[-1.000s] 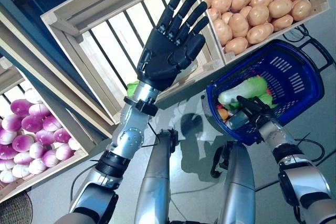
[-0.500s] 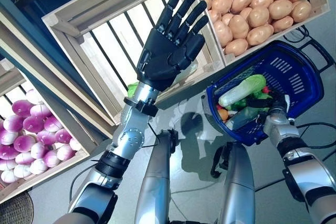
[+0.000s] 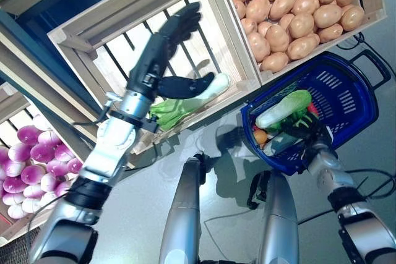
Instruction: Put vegetables into the basket
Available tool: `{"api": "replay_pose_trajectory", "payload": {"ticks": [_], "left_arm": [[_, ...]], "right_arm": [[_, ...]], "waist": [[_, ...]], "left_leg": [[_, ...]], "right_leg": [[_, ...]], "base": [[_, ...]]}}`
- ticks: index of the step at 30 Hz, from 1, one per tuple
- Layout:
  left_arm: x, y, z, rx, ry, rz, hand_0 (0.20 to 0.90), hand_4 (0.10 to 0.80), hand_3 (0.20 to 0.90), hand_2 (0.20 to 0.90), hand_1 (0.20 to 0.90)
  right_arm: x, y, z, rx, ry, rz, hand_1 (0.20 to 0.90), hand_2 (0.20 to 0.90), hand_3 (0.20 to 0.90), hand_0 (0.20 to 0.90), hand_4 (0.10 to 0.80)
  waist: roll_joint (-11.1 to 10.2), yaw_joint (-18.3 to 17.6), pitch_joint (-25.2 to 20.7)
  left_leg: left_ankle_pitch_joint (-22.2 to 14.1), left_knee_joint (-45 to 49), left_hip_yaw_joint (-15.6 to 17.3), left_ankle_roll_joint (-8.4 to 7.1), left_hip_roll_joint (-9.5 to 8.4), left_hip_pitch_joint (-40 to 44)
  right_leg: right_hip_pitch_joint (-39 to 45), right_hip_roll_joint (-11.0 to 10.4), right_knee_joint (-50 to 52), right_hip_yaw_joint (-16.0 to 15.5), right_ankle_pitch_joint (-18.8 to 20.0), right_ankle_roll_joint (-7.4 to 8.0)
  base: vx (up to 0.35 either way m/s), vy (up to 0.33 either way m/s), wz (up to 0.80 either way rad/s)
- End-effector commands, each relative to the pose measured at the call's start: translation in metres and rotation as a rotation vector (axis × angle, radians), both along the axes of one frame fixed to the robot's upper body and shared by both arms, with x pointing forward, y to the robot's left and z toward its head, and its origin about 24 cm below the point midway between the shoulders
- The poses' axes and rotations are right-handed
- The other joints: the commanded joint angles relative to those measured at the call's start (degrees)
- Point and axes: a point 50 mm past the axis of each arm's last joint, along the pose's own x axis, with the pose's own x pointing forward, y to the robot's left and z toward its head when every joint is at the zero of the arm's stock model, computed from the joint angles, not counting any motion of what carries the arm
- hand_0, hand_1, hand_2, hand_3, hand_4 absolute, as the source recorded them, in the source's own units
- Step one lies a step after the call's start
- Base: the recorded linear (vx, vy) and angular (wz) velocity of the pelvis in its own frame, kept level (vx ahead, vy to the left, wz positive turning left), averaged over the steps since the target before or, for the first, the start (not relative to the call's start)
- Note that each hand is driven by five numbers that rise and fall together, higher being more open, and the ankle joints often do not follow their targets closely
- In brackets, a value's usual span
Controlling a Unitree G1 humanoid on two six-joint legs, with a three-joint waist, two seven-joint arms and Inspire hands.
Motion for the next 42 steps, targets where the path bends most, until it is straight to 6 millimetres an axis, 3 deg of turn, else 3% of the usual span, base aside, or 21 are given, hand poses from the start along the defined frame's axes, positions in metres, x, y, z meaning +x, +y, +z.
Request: {"api": "replay_pose_trajectory", "payload": {"ticks": [1, 4, 9, 22, 34, 42], "left_arm": [[-0.013, 0.037, 0.032, 0.034, -0.209, 0.277, 0.900, 0.800, 0.900, 0.900, 0.900], [-0.020, 0.057, 0.012, 0.085, -0.164, 0.416, 0.900, 0.800, 0.900, 0.900, 0.900], [-0.025, 0.063, 0.001, 0.034, -0.143, 0.448, 0.900, 0.800, 0.900, 0.900, 0.900], [-0.002, 0.023, -0.027, -0.190, 0.059, 0.167, 0.900, 0.800, 0.900, 0.900, 0.900], [0.024, 0.000, -0.042, -0.213, 0.204, 0.099, 0.900, 0.800, 0.900, 0.900, 0.900], [0.035, 0.004, -0.048, -0.149, 0.229, 0.205, 0.900, 0.800, 0.900, 0.900, 0.900]], "right_arm": [[0.002, -0.007, 0.039, 0.023, -0.261, 0.011, 0.900, 0.900, 0.900, 0.900, 0.800], [-0.011, -0.008, 0.028, 0.023, -0.251, -0.002, 0.900, 0.900, 0.900, 0.900, 0.800], [-0.018, -0.011, 0.024, 0.035, -0.251, -0.025, 0.900, 0.900, 0.900, 0.900, 0.800], [-0.004, 0.010, 0.042, -0.021, -0.286, 0.060, 0.900, 0.900, 0.900, 0.900, 0.800], [0.006, 0.020, 0.049, -0.038, -0.287, 0.110, 0.900, 0.900, 0.900, 0.900, 0.800], [0.010, 0.023, 0.058, -0.044, -0.301, 0.127, 0.900, 0.900, 0.900, 0.900, 0.800]], "waist": [[2.2, -0.7, -0.1], [2.2, -0.6, -0.1], [2.2, -0.5, -0.1], [1.3, -2.1, -0.1], [0.3, -3.7, -0.1], [-0.1, -4.2, -0.1]], "left_leg": [[-5.1, -1.0, 4.4, 4.61, 0.45, 6.5], [-6.5, -1.4, 4.4, 4.40, 0.41, 8.2], [-6.5, -2.3, 4.4, 4.50, 0.44, 8.6], [-6.1, -2.7, 4.8, 4.21, 1.65, 8.7], [-5.9, -2.2, 5.2, 4.07, 2.50, 8.3], [-5.7, -1.4, 5.3, 3.99, 2.94, 6.9]], "right_leg": [[3.4, 2.5, -8.4, 0.2, 9.3, -3.80], [5.1, 2.4, -8.7, 0.3, 7.9, -3.45], [5.2, 2.1, -9.2, 0.1, 7.8, -3.55], [4.7, 2.3, -8.9, 0.5, 7.7, -3.22], [4.4, 2.7, -9.1, 1.0, 8.3, -2.86], [3.4, 2.8, -9.0, 1.2, 8.7, -2.71]], "base": [[0.039, -0.011, -0.01], [0.115, -0.019, 0.01], [0.014, -0.011, 0.04], [0.000, 0.000, 0.00], [-0.003, 0.016, -0.07], [-0.007, 0.011, -0.04]]}}
